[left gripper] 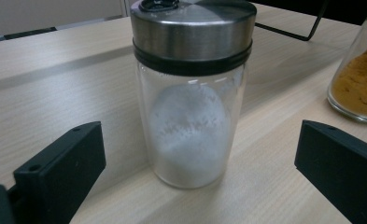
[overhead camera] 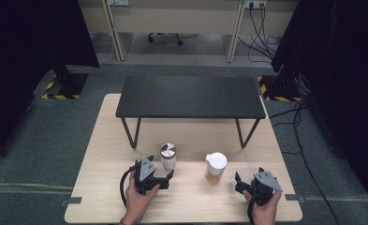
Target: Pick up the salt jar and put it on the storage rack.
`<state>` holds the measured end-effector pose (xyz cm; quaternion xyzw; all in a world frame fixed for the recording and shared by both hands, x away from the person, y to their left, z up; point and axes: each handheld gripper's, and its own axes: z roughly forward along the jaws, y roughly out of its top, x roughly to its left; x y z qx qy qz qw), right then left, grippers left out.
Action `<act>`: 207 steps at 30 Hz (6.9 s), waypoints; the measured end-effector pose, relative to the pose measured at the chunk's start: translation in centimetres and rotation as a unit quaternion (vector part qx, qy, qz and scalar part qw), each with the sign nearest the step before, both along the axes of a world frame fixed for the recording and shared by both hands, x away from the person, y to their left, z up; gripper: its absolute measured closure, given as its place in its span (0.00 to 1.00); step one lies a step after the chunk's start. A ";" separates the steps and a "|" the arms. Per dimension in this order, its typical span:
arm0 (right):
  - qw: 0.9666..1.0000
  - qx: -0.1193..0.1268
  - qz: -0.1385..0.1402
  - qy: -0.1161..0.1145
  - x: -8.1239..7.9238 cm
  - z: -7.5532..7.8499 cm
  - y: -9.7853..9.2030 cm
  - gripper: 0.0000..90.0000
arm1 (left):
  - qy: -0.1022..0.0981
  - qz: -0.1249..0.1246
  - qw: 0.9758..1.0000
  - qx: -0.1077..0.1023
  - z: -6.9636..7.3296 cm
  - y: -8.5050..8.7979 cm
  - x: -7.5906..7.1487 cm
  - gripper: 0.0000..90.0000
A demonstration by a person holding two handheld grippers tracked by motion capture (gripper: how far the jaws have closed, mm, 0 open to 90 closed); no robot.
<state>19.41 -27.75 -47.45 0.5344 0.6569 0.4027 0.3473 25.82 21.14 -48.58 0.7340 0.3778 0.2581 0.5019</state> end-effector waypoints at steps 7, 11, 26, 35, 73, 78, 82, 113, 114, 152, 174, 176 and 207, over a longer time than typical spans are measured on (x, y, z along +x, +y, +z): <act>1.000 -0.001 0.001 0.000 0.0 0.0 0.0 0.06 | 0.007 0.007 1.000 -0.006 0.0 -1.1 1.3 0.03; 1.000 -0.001 0.002 -0.001 0.0 0.0 0.0 0.06 | 0.011 0.011 1.000 -0.005 0.0 -1.5 1.8 0.07; 1.000 -0.005 0.008 -0.002 -0.1 0.0 0.1 0.07 | 0.012 0.016 1.000 0.005 0.2 -2.2 2.6 0.33; 1.000 -0.006 0.009 -0.002 -0.1 0.0 0.1 0.07 | 0.014 0.017 1.000 0.002 0.1 -2.2 2.7 0.34; 1.000 -0.005 0.013 0.003 0.1 0.1 0.0 0.07 | -0.038 0.021 0.999 -0.018 7.1 0.4 -2.4 0.34; 1.000 -0.002 0.012 0.002 0.1 0.1 0.0 0.07 | -0.040 0.022 0.999 -0.024 8.4 0.8 -2.3 0.34; 1.000 -0.005 0.013 0.001 0.1 0.0 0.0 0.07 | -0.044 0.021 0.998 -0.032 10.0 1.3 -2.3 0.34; 1.000 -0.002 0.013 0.001 0.1 0.0 -0.1 0.07 | -0.071 0.034 0.997 -0.013 16.8 1.6 -0.4 0.34; 1.000 -0.001 0.013 0.001 0.1 0.0 -0.1 0.07 | -0.072 0.035 0.997 -0.014 17.0 1.6 -0.2 0.34; 1.000 -0.001 0.016 0.002 0.1 0.0 -0.1 0.07 | -0.066 0.124 0.990 0.016 19.8 -1.0 8.2 0.34; 1.000 -0.004 0.017 0.000 0.0 0.0 0.0 0.07 | -0.039 0.112 0.992 -0.040 19.0 0.5 10.1 0.34; 1.000 -0.004 0.017 0.001 0.0 0.0 0.0 0.07 | -0.039 0.111 0.992 -0.038 19.1 0.5 10.2 0.34; 1.000 -0.005 0.017 0.001 0.0 0.0 0.0 0.07 | -0.075 0.131 0.988 -0.033 18.3 -0.3 7.8 0.04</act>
